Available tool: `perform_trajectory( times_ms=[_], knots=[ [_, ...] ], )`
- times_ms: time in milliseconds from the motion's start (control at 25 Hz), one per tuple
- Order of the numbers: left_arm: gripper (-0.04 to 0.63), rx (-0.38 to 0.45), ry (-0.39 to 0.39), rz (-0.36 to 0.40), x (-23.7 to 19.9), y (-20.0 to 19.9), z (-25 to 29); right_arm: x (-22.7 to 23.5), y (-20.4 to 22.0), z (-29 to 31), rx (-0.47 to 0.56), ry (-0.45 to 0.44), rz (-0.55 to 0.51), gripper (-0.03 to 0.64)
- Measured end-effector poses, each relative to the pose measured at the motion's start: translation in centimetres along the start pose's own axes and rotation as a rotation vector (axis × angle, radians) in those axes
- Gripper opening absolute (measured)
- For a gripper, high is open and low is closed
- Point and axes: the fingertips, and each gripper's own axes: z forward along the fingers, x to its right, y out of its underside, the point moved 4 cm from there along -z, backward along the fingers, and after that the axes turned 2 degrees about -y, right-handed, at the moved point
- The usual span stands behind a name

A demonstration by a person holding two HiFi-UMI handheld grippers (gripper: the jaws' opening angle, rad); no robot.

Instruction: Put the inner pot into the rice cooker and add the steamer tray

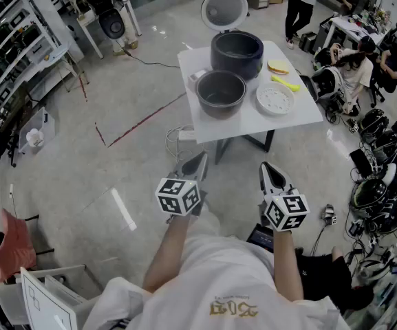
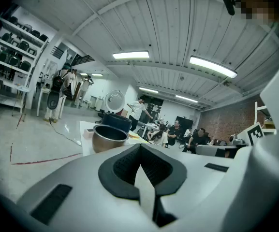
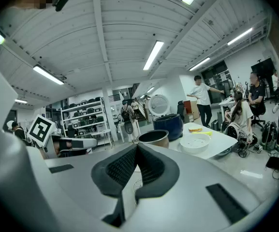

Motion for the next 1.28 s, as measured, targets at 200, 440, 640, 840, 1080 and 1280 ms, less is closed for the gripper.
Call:
perform_trajectory(
  times_ms=[200, 440, 640, 840, 1080, 1280],
  knots=[
    [0.016, 0.02, -0.004, -0.005, -0.1, -0.2, 0.0, 0.3, 0.2, 0.0, 0.003, -0.007, -0.002, 0.009],
    [0.017, 0.023, -0.013, -0.012, 0.0, -0.3, 0.3, 0.9, 0.0, -0.3, 0.027, -0.02, 0.033, 0.009],
    [0.321, -0.022, -0.022, -0.078, -0.8, 0.7, 1.2, 1.8, -0.1, 0.5, 0.028, -0.105, 0.174, 0.224],
    [0.333, -0.025, -0.05, -0.082, -2.3, 0.5, 2.7, 3.4, -0.6, 2.5, 0.018, -0.098, 0.188, 0.232],
    [0.301, -0.019, -0.099, -0.135, -6.6, -0.8, 7.1, 6.0, -1.9, 8.1, -0.004, -0.105, 0.186, 0.225],
    [0.301, -0.03, -0.116, -0.193, -11.3, -2.2, 13.9, 9.8, -2.6, 15.4, -0.039, -0.102, 0.194, 0.221]
  ],
)
